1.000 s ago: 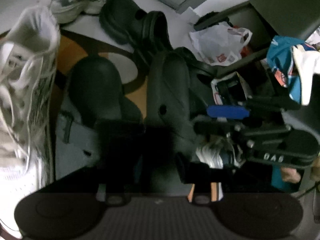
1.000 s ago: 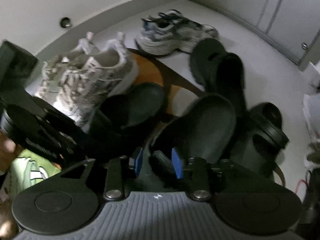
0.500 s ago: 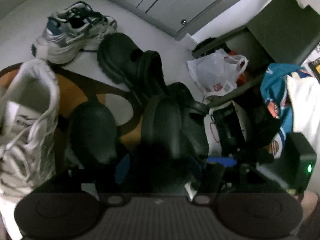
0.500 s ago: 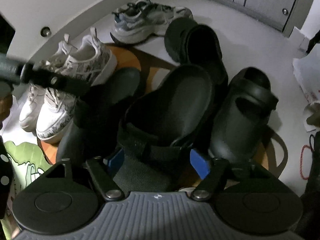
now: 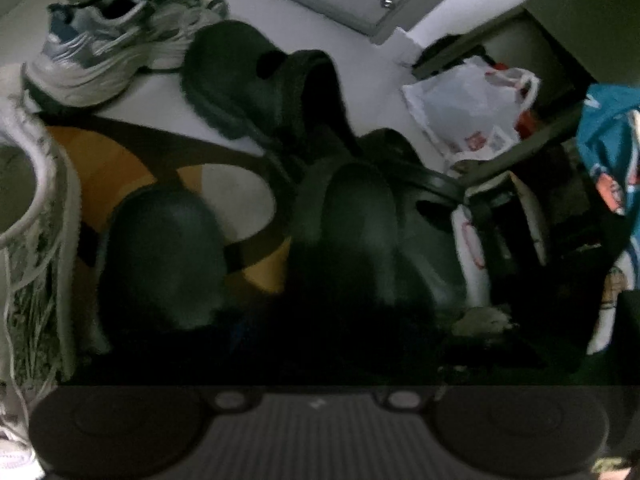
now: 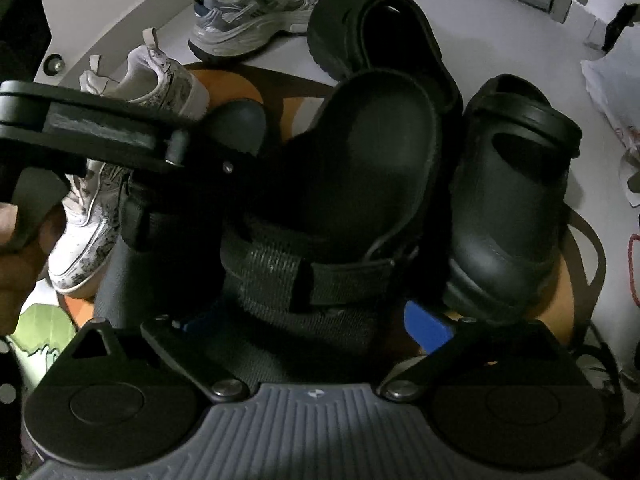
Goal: Organize scattered shoes
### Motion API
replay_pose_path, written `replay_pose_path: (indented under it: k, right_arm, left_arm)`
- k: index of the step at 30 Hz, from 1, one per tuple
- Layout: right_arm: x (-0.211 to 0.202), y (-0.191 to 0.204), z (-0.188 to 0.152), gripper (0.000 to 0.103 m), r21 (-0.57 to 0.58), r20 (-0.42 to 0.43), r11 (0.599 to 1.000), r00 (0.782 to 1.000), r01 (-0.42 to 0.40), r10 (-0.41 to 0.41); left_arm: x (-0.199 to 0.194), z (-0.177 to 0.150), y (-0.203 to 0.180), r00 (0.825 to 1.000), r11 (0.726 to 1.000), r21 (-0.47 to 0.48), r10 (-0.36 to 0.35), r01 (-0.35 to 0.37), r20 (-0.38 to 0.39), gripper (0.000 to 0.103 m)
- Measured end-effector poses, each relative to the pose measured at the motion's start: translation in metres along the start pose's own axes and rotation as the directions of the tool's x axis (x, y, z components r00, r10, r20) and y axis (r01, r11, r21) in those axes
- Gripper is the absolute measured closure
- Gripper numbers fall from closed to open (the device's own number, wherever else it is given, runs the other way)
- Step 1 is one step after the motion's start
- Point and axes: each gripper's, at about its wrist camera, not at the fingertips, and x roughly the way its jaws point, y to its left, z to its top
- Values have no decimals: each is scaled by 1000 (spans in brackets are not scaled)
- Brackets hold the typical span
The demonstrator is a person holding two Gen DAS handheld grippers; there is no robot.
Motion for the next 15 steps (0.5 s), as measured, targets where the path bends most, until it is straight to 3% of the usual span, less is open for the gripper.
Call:
replay_pose_path:
  k: [5,10,15]
  right_arm:
    - [-1,11,3,15,-53,0,999,1000,-7,7]
    - [-5,19,7,33,-80,-26,996,999,-26,24]
    - [-9,23,8,34,-84,-69,994,996,-63,57]
  left_arm:
    - [-12,-5,1,1000,1000,-5,20,-20,19,79]
    - [-18,-6,4,1000,998,-54,23,-23,1,78]
    - [-12,3,10,998,994,-112,-18,11,-56,78]
